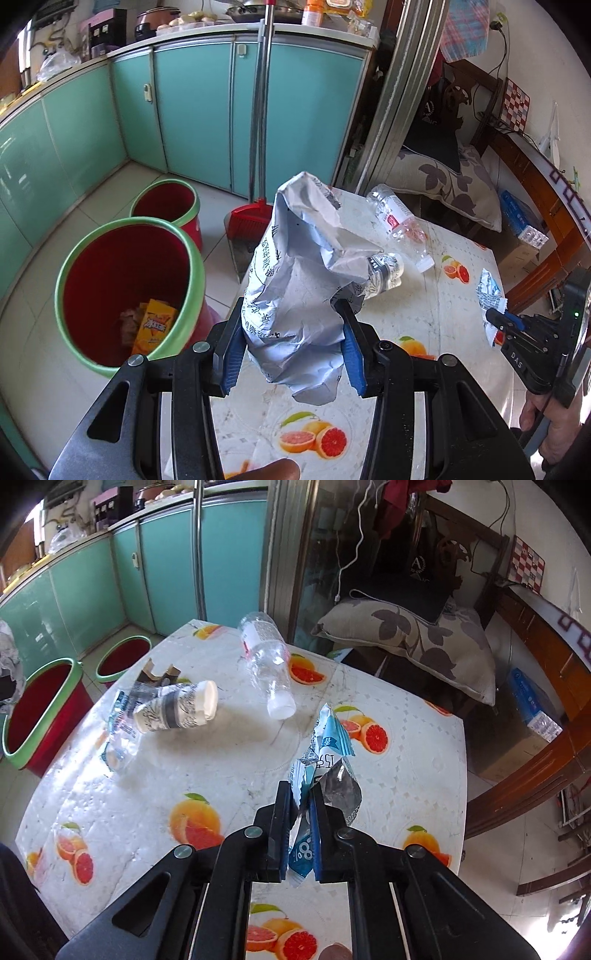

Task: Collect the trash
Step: 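Carry the foil bag and snack bag to the red bin and drop them with both grippers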

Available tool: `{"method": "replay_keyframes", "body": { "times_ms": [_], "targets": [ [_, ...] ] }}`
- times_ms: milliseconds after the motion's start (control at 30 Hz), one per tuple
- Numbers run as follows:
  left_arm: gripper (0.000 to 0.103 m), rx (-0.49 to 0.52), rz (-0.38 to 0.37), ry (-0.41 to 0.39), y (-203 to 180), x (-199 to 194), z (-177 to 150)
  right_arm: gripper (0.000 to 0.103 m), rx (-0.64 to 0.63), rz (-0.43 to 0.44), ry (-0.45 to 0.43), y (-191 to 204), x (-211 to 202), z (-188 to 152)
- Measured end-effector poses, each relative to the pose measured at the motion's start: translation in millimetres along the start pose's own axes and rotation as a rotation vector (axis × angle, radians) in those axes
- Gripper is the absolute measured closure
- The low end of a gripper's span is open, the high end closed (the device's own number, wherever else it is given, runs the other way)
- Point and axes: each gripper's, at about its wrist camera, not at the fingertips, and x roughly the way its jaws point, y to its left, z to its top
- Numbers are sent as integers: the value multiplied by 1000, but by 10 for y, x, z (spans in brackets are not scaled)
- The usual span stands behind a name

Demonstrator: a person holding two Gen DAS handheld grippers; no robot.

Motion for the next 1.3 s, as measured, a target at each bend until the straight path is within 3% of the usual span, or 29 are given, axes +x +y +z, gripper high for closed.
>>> {"method": "replay_keyframes", "body": {
  "times_ms": [367,567,700,733,867,1033,1300],
  "targets": [
    [59,-79,107,-40,868,-81,151,96,-85,126,-73,981,-393,409],
    [57,-133,175,-11,1426,106,206,96,-146,177,-105,1528,-546,615],
    [56,-166,180,27,1669,255,182,96,-192,204,-125,1887,-624,729],
    [54,-173,180,34,1714,280,170,96,-200,211,-129,1960,-633,760],
    [20,-212,160,36,1871,298,121,96,-229,240,-140,2278,-668,853],
    [19,-229,140,-4,2013,148,85,96,-253,291,-145,2597,-669,965],
    [12,-317,229,-107,2515,-401,-51,96,-314,401,-163,3245,-563,1161]
  ]
}}
